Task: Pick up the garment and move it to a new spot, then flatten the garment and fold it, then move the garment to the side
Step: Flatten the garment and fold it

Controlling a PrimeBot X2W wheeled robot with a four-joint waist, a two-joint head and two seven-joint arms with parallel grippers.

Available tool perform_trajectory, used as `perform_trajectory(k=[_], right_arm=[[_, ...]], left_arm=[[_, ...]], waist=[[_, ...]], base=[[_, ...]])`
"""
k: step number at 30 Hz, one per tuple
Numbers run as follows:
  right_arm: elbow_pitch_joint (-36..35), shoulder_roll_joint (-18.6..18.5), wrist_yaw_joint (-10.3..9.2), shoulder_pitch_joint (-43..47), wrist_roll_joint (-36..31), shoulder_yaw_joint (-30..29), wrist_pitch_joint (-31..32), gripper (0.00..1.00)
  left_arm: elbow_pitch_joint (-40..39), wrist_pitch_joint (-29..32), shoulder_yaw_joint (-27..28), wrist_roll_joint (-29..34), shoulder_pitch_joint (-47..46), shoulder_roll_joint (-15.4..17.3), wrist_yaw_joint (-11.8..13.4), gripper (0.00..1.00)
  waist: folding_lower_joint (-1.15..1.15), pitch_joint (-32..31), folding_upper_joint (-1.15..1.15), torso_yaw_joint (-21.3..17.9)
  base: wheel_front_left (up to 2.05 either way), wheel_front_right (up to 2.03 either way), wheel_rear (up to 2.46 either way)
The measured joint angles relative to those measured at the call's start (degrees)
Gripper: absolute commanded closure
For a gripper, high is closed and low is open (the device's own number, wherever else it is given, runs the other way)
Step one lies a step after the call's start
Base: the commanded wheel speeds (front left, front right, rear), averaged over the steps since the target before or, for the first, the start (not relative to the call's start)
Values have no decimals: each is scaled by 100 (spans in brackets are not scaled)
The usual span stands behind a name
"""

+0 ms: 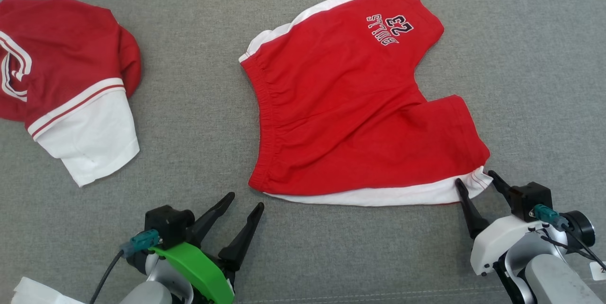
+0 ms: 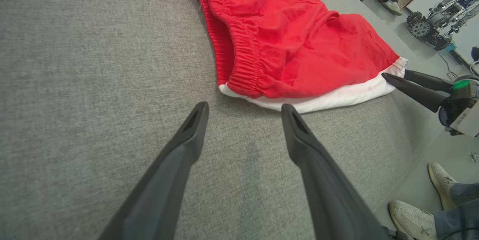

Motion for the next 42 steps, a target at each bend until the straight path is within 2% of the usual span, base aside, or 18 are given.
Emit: perform_trajectory(k=[1, 3, 4, 8, 15, 30, 31, 35, 42], right_arm=[[27, 19, 30, -25, 1, 1, -1, 54], [85, 42, 55, -48, 2, 11, -24, 63], [113, 49, 74, -54, 18, 12, -26, 72], [226, 62, 126, -129, 73, 15, -54, 94], [355, 81, 190, -246, 88, 68, -76, 100], [531, 98, 281, -470, 88, 94, -127, 100], [541, 98, 281, -474, 88, 94, -129, 100], [590, 102, 288, -477, 88, 94, -177, 100], [645, 102, 328, -482, 123, 82, -230, 100]], left_arm=[[35, 0, -16, -3, -17, -3, 0, 0], [82, 0, -53, -7, -49, -11, 0, 0], [111, -1, -74, -8, -73, -24, 0, 0], [263, -8, -175, -60, -171, -118, 0, 0], [457, -27, -402, -157, -454, -229, -1, 0], [962, -165, -750, -244, -887, -434, -1, 0], [982, -189, -756, -256, -902, -447, -1, 17], [1067, -204, -890, -349, -915, -510, -2, 100], [1132, -261, -1073, -532, -975, -537, -2, 100]], waist=[[0, -1, 0, -7], [0, -5, 0, -21], [0, -8, 0, -27], [0, -19, 0, -52], [0, -1, 0, -105], [0, 66, 0, -206], [0, 65, 0, -206], [0, 56, 0, -198], [0, 18, 0, -151]], base=[[0, 0, 0], [0, 0, 0], [0, 0, 0], [0, 0, 0], [0, 0, 0], [0, 0, 0], [0, 0, 0], [0, 0, 0], [0, 0, 0]])
